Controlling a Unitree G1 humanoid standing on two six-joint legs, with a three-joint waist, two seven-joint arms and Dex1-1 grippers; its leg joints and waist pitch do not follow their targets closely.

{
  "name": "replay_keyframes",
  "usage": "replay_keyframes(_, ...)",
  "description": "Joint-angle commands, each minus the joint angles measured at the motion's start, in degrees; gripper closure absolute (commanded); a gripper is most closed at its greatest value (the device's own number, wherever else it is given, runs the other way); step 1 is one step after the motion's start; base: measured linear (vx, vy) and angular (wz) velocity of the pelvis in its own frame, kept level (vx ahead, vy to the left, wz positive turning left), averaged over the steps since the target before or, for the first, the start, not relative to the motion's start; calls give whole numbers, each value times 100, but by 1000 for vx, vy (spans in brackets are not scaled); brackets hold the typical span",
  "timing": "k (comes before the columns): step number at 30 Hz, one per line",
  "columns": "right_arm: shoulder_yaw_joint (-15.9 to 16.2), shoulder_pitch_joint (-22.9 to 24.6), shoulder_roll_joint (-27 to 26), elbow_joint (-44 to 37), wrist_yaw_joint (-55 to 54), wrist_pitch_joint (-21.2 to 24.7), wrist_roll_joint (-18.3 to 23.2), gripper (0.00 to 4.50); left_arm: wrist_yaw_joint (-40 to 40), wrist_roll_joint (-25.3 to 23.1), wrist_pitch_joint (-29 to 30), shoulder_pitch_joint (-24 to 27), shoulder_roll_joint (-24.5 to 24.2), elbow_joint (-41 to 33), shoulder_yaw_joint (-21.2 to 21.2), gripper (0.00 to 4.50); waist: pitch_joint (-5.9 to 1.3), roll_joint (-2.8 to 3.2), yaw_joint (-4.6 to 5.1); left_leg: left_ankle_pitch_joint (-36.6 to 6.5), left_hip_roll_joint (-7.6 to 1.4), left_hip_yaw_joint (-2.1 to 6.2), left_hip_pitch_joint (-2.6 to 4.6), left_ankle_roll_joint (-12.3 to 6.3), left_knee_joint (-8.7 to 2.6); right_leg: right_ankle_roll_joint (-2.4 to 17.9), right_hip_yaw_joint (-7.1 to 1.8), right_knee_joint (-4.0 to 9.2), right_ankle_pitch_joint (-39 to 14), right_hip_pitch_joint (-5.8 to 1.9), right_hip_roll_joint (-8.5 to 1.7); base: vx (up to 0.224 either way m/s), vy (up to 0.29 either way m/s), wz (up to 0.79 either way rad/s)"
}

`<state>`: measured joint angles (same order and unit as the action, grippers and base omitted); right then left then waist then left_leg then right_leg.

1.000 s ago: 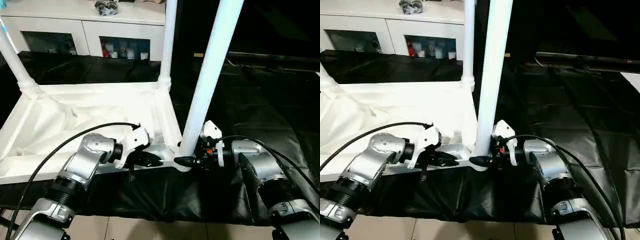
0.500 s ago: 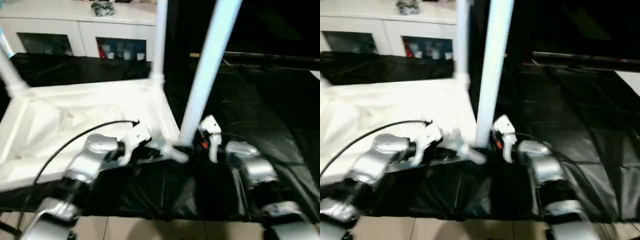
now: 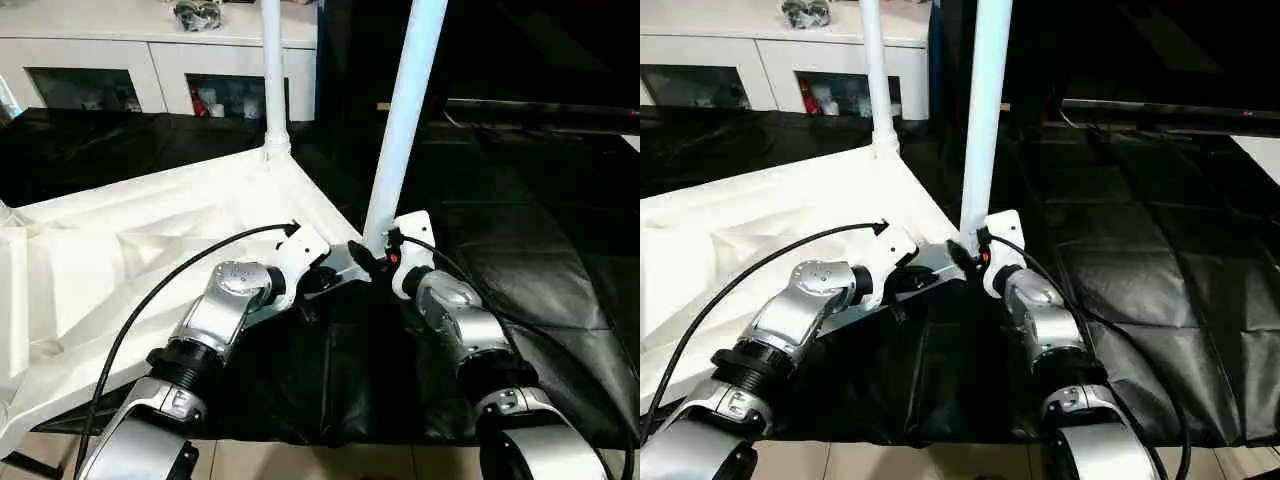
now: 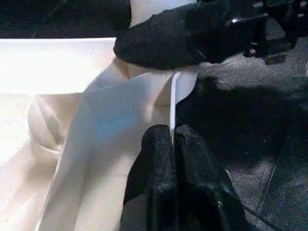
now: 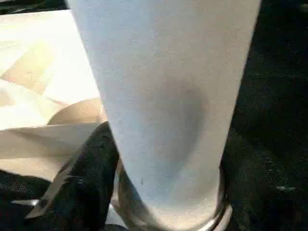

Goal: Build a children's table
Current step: Rotate leg to tighten

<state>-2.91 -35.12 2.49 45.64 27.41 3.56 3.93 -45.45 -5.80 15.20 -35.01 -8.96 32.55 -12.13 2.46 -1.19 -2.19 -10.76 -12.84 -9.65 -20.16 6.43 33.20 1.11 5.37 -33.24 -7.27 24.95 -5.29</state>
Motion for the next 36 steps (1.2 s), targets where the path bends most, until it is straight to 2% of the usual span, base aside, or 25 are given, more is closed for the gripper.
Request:
replay_keyframes(1, 607, 54, -337, -135, 737, -35, 14, 102, -79, 367, -342, -207, 300, -182, -75, 450, -409, -64, -17, -890, 46, -101, -53, -539, -316, 1056, -204, 321, -1605, -436, -189, 0, 0, 0)
replay_keyframes(6, 760, 176, 120, -249, 1614, -44, 76, 92, -949, 484, -534, 105, -115, -531, -213, 450, -394, -53, -7, -1007, 28, -93, -59, -573, -321, 1052, -205, 335, -1731, -441, -206, 0, 0, 0)
replay_keyframes(9, 927, 278, 394, -373, 2230, -58, 37, 92, -1271, 537, -511, 204, -314, -659, -250, 450, -376, -49, -4, -1178, 22, -94, -42, -529, -330, 1007, -203, 370, -2012, -422, -207, 0, 0, 0)
replay_keyframes(11, 987, 328, 561, -472, 2653, 19, 56, 92, -1482, 556, -493, 247, -439, -724, -264, 450, -372, -36, -34, -1296, 12, -93, -6, -485, -332, 966, -206, 389, -2175, -400, -203, 0, 0, 0)
replay_keyframes(14, 1102, 383, 765, -626, 3163, 117, 127, 92, -1747, 601, -479, 289, -577, -796, -295, 450, -370, -29, -45, -1281, -3, -77, -31, -451, -344, 967, -208, 365, -2067, -414, -202, 0, 0, 0)
replay_keyframes(15, 1185, 434, 882, -746, 3475, 158, 169, 92, -1885, 629, -471, 315, -640, -846, -313, 450, -380, -52, -54, -1263, -3, -76, -25, -456, -339, 994, -208, 348, -1989, -420, -203, 0, 0, 0)
replay_keyframes(17, 1402, 575, 1123, -1038, 4115, 211, 230, 92, -2113, 686, -442, 360, -748, -945, -341, 450, -374, -53, -72, -1245, -9, -84, -28, -523, -335, 1031, -217, 342, -1886, -420, -198, 0, 0, 0)
replay_keyframes(20, 1532, 655, 1254, -1182, 4437, 239, 246, 92, -2200, 711, -419, 382, -792, -998, -345, 450, -370, -67, -113, -1190, -12, -97, -27, -540, -328, 1057, -220, 335, -1868, -415, -201, 0, 0, 0)
replay_keyframes(21, 1568, 678, 1289, -1220, 4528, 262, 256, 108, -2250, 728, -407, 394, -808, -1021, -349, 450, -372, -91, -125, -1166, -14, -100, -26, -539, -326, 1039, -221, 333, -1899, -413, -202, 0, 0, 0)
replay_keyframes(24, 1638, 736, 1356, -1351, 4771, 376, 273, 127, -2450, 776, -355, 447, -887, -1118, -403, 450, -359, -99, -137, -1223, -8, -93, -31, -488, -328, 929, -215, 359, -2215, -404, -211, 0, 0, 0)
replay_keyframes(28, 1714, 770, 1401, -1434, 4888, 436, 267, 148, -2592, 806, -282, 479, -936, -1173, -449, 450, -358, -90, -138, -1230, -2, -83, -34, -432, -334, 825, -211, 373, -2352, -399, -207, 0, 0, 0)
replay_keyframes(31, 1749, 810, 1367, -1477, 4883, 471, 254, 169, -2524, 775, -259, 495, -909, -1171, -432, 450, -357, -85, -136, -1261, 3, -81, -32, -414, -334, 808, -209, 384, -2391, -394, -205, 0, 0, 0)
replay_keyframes(36, 1614, 820, 1151, -1432, 4497, 539, 288, 198, -2038, 650, -300, 391, -793, -1005, -293, 450, -358, -91, -133, -1257, 10, -80, -36, -401, -333, 771, -207, 390, -2441, -394, -203, 0, 0, 0)
